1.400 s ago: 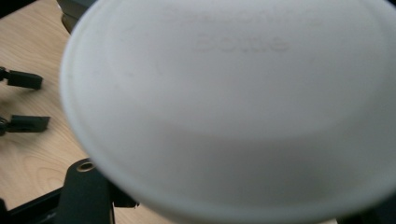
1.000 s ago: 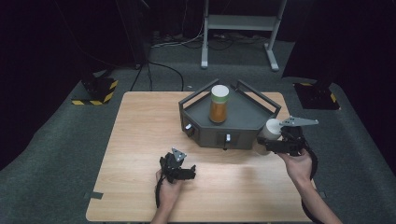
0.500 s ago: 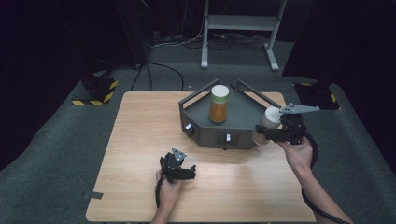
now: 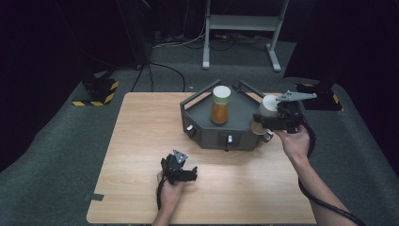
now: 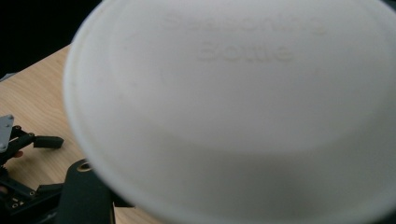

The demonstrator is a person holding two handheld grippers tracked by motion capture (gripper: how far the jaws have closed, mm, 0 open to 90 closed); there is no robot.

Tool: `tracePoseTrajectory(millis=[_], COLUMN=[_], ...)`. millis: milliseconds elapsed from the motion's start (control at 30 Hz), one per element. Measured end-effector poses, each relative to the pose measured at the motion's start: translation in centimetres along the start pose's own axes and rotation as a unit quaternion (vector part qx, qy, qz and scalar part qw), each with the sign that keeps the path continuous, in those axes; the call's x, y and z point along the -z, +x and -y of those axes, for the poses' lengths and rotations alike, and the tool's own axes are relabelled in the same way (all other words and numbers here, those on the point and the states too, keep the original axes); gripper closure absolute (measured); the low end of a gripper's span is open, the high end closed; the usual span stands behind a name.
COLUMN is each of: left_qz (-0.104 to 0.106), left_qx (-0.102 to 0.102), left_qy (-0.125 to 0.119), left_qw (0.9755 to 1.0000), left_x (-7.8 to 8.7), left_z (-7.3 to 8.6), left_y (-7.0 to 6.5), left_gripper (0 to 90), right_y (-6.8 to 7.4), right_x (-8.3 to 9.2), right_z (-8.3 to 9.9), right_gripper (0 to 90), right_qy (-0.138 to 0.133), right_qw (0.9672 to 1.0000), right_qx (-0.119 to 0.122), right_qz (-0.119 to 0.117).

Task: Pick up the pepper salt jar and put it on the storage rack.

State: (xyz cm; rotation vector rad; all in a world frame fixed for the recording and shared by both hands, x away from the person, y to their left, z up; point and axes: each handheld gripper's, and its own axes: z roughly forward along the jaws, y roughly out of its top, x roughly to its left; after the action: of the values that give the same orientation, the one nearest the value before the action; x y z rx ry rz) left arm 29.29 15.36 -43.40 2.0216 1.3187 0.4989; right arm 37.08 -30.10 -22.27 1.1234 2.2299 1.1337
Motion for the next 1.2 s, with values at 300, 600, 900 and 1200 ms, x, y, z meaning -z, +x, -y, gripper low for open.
tracePoseTrajectory(millis=[300,600,900,1200], left_qz=[-0.001,-0.001,-0.001,0.0], left_qx=[0.001,0.0,0.0,0.001], left_qy=[0.0,0.0,0.0,-0.001], left_qw=[1.0,1.0,1.0,1.0], left_x=[0.0,0.0,0.0,0.0], left_z=[0.0,0.0,0.0,0.0], left_y=[0.0,0.0,0.0,0.0], left_gripper=[5.9,5.9,5.8,5.8], right_y=[0.3,0.1,0.0,0.2], right_x=[-1.6,-3.2,-5.3,-7.3], right_z=[-1.3,-2.5,-3.6,-4.3], right_gripper=[32.0,32.1,32.1,32.1], right_qy=[0.01,0.023,0.035,0.048], right_qw=[0.9999,0.9995,0.999,0.9975], right_qx=[-0.005,-0.009,-0.016,-0.026], right_qz=[0.013,0.017,0.024,0.045])
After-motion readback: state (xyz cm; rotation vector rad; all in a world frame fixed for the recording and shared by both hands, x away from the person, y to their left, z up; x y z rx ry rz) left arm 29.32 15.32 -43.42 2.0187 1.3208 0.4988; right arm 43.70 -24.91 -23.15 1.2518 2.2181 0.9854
